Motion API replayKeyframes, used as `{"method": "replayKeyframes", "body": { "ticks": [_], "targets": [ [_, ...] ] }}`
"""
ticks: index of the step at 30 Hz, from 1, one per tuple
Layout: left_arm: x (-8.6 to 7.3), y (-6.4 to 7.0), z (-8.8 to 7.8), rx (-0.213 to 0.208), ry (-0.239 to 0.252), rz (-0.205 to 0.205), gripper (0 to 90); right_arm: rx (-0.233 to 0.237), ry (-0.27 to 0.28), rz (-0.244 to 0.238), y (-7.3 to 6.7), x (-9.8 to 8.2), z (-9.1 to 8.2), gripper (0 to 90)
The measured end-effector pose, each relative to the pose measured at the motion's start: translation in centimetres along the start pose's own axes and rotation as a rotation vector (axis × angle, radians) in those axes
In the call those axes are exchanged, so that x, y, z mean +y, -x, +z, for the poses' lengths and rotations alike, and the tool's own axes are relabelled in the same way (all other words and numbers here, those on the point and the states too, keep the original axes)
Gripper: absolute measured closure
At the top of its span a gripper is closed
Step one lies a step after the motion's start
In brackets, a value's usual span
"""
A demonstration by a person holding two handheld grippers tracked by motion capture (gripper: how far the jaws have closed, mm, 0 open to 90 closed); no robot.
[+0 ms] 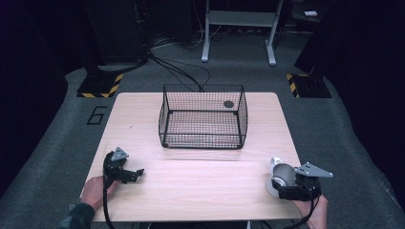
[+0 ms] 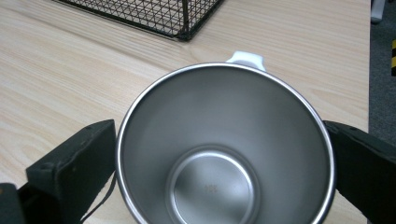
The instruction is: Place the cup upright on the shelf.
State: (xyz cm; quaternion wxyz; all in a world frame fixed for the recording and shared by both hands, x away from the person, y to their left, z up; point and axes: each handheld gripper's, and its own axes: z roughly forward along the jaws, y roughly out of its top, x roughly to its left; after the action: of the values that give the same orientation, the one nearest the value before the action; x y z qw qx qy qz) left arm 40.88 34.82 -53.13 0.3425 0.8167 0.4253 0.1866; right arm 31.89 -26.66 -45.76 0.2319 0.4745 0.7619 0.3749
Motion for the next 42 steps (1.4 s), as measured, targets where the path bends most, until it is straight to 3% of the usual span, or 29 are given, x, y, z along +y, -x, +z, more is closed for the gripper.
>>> {"method": "replayKeyframes", "body": {
  "ticks": [10,34,42],
  "targets": [
    [0.0,0.0,0.0,0.000,0.000,0.001,0.0,-0.022,-0.031,-0.006,-0.2,0.5,0.7,1.6],
    [0.0,0.0,0.0,0.000,0.000,0.001,0.0,-0.054,-0.021,-0.001,-0.4,0.6,0.6,5.5],
    [0.0,0.0,0.0,0.000,-0.001,0.001,0.0,-0.053,-0.020,-0.029,-0.7,1.2,0.4,5.5]
  ]
}}
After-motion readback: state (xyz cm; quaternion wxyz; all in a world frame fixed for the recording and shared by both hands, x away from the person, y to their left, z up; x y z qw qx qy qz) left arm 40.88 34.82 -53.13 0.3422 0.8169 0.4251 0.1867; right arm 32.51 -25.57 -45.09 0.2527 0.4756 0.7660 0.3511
